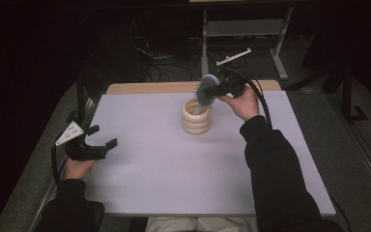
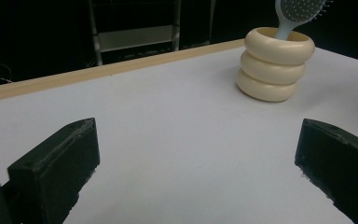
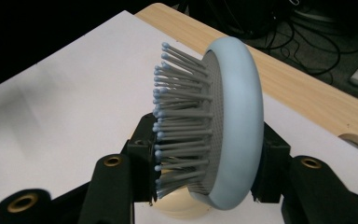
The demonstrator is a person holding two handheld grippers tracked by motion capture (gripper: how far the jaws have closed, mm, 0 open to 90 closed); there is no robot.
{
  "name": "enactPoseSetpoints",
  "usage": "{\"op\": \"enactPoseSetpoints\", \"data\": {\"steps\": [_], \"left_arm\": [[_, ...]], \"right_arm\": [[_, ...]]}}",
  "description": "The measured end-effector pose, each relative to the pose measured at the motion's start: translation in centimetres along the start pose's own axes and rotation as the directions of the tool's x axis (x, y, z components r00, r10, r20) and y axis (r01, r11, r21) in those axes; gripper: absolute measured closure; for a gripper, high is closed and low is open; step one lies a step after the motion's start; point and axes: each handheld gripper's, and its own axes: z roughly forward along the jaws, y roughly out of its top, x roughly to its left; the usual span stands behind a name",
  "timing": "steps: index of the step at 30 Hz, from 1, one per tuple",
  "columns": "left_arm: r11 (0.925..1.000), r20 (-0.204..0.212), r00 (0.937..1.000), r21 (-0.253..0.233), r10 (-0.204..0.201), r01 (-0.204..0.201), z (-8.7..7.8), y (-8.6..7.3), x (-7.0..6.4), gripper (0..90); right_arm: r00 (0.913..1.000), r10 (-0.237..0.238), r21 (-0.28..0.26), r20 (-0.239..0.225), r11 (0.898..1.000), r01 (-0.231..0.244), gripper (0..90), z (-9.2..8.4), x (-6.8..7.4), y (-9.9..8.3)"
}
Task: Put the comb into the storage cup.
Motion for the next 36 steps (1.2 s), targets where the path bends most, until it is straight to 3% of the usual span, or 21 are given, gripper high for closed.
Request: {"op": "enactPoseSetpoints", "data": {"steps": [9,11,17,20,23,29,36], "left_arm": [[1.0,0.005,1.0,-0.006,0.001,-0.001,0.0,0.1,-0.1,0.0],[1.0,0.003,1.0,-0.008,0.001,-0.001,0.0,0.1,-0.1,0.0],[1.0,0.001,1.0,-0.001,-0.007,0.007,0.0,0.0,0.0,0.0],[1.0,0.003,1.0,0.001,-0.002,0.002,0.0,0.0,-0.1,0.0],[1.0,0.0,1.0,0.0,-0.003,0.003,0.0,0.0,-0.1,0.0],[1.0,-0.006,0.9999,-0.002,-0.009,0.009,-0.1,0.0,0.0,0.0],[0.9999,-0.004,0.9999,-0.003,-0.01,0.01,-0.1,0.0,0.0,0.0]], "right_arm": [[0.9928,0.113,-0.024,-0.038,0.993,-0.114,43.4,0.5,-1.3,-0.4],[0.9912,0.126,-0.034,-0.04,0.991,-0.127,34.9,0.5,-1.5,-0.4],[0.994,0.099,-0.042,-0.047,0.994,-0.101,13.9,0.1,-1.6,-0.5],[0.9974,0.07,-0.027,0.021,0.997,-0.069,10.6,-0.2,-1.5,-0.5],[0.9974,0.052,-0.018,0.049,0.999,-0.052,0.0,-0.5,-1.6,-0.6],[0.9982,0.057,-0.066,0.02,0.996,-0.056,0.0,-1.5,-2.1,-1.2],[0.9989,0.041,-0.087,0.022,0.995,-0.039,0.0,-2.1,-2.5,-2.0]]}}
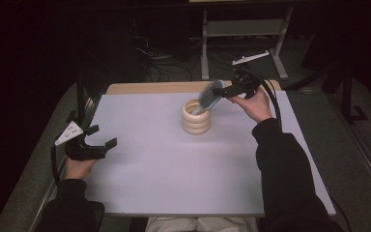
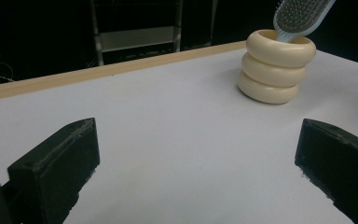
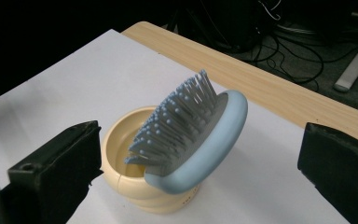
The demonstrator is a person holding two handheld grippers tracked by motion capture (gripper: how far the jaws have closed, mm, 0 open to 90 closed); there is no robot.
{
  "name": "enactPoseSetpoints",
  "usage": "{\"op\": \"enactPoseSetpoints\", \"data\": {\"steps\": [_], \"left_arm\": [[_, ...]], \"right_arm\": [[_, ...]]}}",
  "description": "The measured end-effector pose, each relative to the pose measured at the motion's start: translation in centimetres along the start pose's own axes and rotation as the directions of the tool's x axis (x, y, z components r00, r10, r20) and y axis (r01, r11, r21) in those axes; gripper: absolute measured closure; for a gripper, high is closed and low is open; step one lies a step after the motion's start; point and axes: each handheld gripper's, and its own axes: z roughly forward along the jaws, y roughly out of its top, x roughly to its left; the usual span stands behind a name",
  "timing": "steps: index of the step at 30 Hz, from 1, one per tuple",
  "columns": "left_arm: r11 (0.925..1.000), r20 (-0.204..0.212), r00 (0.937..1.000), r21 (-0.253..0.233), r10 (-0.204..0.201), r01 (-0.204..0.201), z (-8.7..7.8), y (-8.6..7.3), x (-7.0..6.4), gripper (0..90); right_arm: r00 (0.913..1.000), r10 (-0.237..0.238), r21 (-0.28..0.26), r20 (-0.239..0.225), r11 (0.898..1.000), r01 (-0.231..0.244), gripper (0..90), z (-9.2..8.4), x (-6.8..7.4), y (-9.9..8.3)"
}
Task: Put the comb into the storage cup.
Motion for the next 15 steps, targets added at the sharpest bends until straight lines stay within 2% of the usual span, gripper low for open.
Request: {"op": "enactPoseSetpoints", "data": {"steps": [15], "left_arm": [[1.0,-0.003,1.0,0.009,-0.002,0.002,0.1,0.0,-0.1,0.0]], "right_arm": [[0.9994,-0.035,-0.018,0.005,0.999,0.035,0.0,-1.5,-0.4,-1.9]]}}
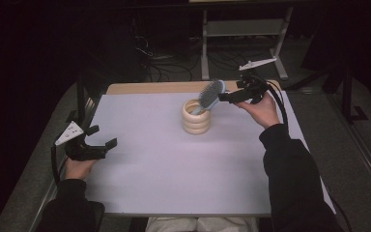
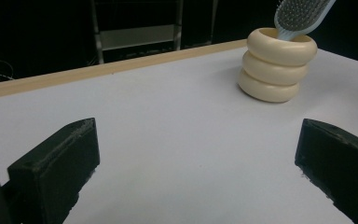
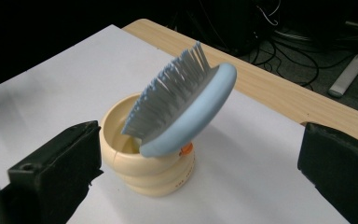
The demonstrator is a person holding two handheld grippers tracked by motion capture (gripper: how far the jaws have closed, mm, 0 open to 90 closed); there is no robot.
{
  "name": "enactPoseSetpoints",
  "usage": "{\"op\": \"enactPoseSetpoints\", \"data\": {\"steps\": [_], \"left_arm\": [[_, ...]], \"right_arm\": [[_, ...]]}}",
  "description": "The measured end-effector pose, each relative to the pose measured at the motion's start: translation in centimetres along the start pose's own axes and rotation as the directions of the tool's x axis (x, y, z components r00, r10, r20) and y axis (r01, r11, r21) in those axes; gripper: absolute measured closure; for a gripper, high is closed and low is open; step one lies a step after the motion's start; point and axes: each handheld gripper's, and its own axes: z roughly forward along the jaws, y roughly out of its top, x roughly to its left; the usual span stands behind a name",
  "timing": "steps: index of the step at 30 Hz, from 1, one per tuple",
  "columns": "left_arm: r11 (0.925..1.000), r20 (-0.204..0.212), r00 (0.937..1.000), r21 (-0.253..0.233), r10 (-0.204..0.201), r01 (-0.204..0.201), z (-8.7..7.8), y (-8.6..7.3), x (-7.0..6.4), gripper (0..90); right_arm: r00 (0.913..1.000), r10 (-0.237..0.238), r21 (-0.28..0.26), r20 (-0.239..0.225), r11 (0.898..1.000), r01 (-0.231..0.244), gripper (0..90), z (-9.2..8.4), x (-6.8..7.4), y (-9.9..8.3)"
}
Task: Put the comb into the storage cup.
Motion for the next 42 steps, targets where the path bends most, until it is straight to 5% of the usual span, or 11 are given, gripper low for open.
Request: {"op": "enactPoseSetpoints", "data": {"steps": [42], "left_arm": [[0.9997,-0.016,0.9999,-0.024,0.0,-0.001,-0.2,0.2,-0.1,0.0]], "right_arm": [[0.9986,-0.046,-0.033,-0.026,0.998,0.045,0.0,-2.3,0.6,-7.6]]}}
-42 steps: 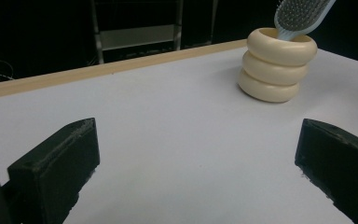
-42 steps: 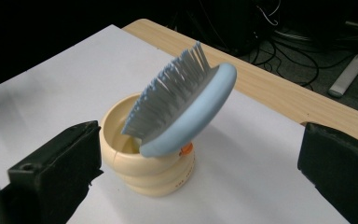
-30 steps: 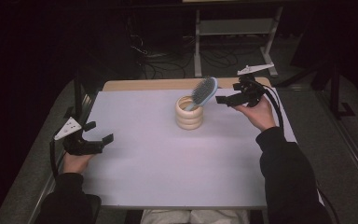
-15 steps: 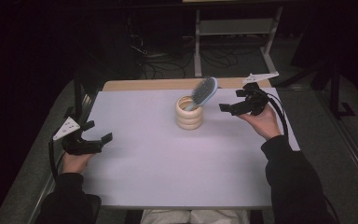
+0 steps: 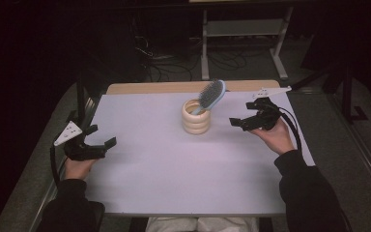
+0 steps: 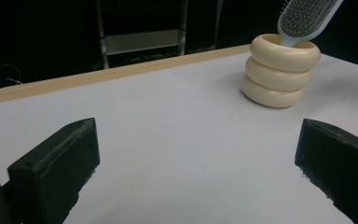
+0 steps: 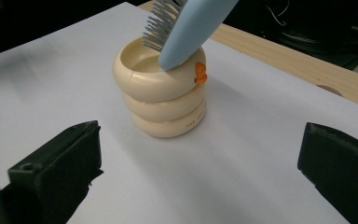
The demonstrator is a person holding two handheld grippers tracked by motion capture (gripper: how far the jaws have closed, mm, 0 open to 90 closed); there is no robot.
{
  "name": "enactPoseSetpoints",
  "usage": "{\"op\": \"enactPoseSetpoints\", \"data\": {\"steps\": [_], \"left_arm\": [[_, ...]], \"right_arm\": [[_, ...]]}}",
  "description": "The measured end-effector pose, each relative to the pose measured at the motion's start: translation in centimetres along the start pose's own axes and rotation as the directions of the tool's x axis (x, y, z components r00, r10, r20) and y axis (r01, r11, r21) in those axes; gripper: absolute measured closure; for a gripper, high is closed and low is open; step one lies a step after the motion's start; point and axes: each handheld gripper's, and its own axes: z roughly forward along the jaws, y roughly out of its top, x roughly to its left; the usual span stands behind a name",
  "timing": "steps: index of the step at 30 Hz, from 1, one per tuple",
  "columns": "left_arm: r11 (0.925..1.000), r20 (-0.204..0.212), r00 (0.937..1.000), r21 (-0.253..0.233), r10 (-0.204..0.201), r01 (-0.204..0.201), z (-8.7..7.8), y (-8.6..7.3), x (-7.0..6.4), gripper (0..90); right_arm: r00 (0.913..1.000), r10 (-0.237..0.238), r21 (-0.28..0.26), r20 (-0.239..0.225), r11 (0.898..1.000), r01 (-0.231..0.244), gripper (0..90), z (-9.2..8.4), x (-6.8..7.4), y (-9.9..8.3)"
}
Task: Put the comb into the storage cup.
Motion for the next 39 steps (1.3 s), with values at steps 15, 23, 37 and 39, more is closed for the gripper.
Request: {"op": "enactPoseSetpoints", "data": {"steps": [15,23,37,39], "left_arm": [[1.0,0.007,1.0,0.0,-0.003,0.003,-0.1,0.0,0.0,0.0],[1.0,0.009,0.9999,0.001,-0.007,0.007,-0.1,0.0,0.0,0.0],[0.9998,0.017,0.9998,0.022,-0.002,0.002,0.1,-0.1,-0.2,0.0],[0.9997,0.018,0.9998,0.023,-0.004,0.003,0.0,-0.1,-0.1,0.0]], "right_arm": [[0.9998,-0.012,0.009,0.018,1.0,0.012,0.0,-1.3,0.3,-1.5],[0.9999,-0.004,-0.007,0.015,1.0,0.004,0.0,-2.3,0.4,-2.7],[0.9998,-0.005,-0.037,0.018,0.999,0.005,0.0,-3.7,0.8,-4.6],[0.9997,-0.003,-0.033,0.022,0.999,0.004,0.0,-3.8,0.8,-4.9]]}}
